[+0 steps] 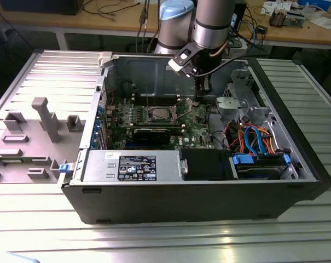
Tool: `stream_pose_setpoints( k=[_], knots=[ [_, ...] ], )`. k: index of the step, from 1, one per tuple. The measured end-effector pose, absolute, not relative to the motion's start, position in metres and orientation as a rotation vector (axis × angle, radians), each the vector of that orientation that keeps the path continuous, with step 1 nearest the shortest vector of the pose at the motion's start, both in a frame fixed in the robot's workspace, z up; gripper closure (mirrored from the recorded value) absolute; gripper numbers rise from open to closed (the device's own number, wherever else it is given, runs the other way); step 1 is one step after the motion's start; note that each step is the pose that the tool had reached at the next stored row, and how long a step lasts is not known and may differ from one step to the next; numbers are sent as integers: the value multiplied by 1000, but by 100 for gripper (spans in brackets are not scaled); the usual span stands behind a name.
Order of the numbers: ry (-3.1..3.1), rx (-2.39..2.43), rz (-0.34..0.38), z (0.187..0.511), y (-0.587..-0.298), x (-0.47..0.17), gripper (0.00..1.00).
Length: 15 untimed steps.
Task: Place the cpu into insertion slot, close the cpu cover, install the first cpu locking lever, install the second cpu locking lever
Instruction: 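Close the cpu cover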
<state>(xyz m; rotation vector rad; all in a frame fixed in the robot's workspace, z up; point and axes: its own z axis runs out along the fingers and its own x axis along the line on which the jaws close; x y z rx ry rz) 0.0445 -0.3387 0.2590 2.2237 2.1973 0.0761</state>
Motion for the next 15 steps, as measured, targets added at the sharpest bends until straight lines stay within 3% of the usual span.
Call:
stream_pose_setpoints(
  k=[15],
  knots=[
    [2199,2226,73,245,-337,38,89]
  ],
)
